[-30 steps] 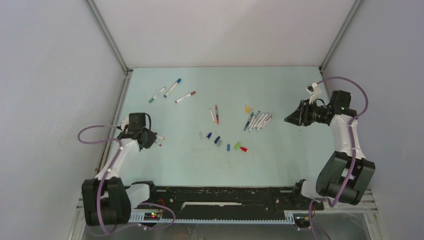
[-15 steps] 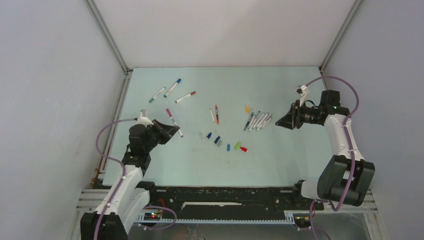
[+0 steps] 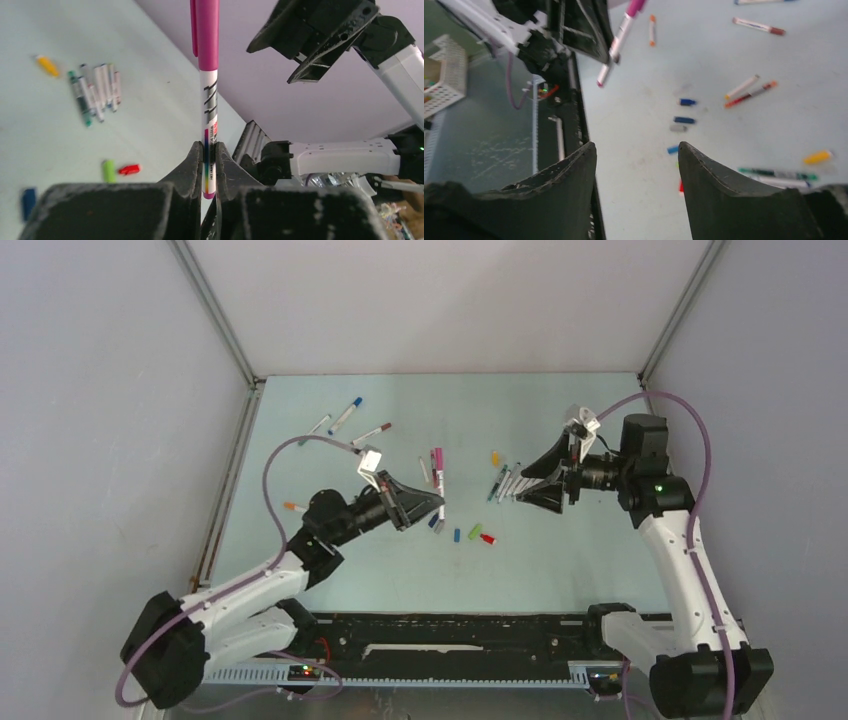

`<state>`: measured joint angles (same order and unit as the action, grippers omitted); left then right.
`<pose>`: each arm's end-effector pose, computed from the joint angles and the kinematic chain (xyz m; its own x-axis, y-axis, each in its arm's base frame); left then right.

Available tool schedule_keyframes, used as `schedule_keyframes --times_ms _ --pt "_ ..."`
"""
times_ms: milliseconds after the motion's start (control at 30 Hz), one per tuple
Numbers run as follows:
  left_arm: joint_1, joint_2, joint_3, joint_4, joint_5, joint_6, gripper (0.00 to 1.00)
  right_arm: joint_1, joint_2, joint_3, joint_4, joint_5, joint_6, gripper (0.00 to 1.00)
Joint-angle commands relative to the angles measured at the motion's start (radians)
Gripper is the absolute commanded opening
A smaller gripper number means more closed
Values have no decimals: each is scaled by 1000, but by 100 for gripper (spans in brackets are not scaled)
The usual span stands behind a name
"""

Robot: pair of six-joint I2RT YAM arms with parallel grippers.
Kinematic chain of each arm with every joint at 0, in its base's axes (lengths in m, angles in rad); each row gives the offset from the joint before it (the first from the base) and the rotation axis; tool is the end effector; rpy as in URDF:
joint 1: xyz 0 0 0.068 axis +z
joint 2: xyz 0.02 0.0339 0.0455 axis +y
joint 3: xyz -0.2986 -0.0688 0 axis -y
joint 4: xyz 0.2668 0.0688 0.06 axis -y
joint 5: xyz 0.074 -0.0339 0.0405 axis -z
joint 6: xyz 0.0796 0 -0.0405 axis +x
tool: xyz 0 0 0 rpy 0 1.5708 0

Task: Open the pen caps
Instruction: Open the pen cap from the pen.

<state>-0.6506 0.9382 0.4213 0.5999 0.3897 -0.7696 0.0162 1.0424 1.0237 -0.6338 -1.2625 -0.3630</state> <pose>0.1823 -0.1768 0.2869 -0.5521 -0.3887 -0.7376 0.6646 0.3290 -0.6708 0.2141 0.0793 0.3668 -0.2970 -0.1126 -0.9482 -0.9278 0.2687 0.2587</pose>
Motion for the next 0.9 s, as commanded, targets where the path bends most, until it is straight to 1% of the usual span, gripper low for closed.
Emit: schedule_keyframes --times_ms 0,100,133,267,367,433,500,733,867 --pt "-133 93 119 175 -123 73 0 104 -34 -49 340 10 440 64" --pt "-216 159 168 209 -177 95 0 101 -91 -193 650 43 735 67" --pt "-247 177 180 215 -198 104 0 92 -99 -230 730 47 825 68" --pt "-305 258 217 266 -252 103 0 74 -105 -320 921 93 1115 67" --pt "-336 314 249 293 -272 89 0 71 -96 -364 1095 78 1264 68" --pt "-352 344 270 309 -279 81 0 70 -97 -395 1194 75 1311 68" --pt "-363 369 280 321 -287 75 0 70 -101 -412 1231 72 1323 67" --pt "-388 414 312 332 -304 59 0 80 -104 -430 1265 73 1325 65" --pt "-395 432 325 333 -303 53 0 87 -100 -430 1254 75 1319 62"
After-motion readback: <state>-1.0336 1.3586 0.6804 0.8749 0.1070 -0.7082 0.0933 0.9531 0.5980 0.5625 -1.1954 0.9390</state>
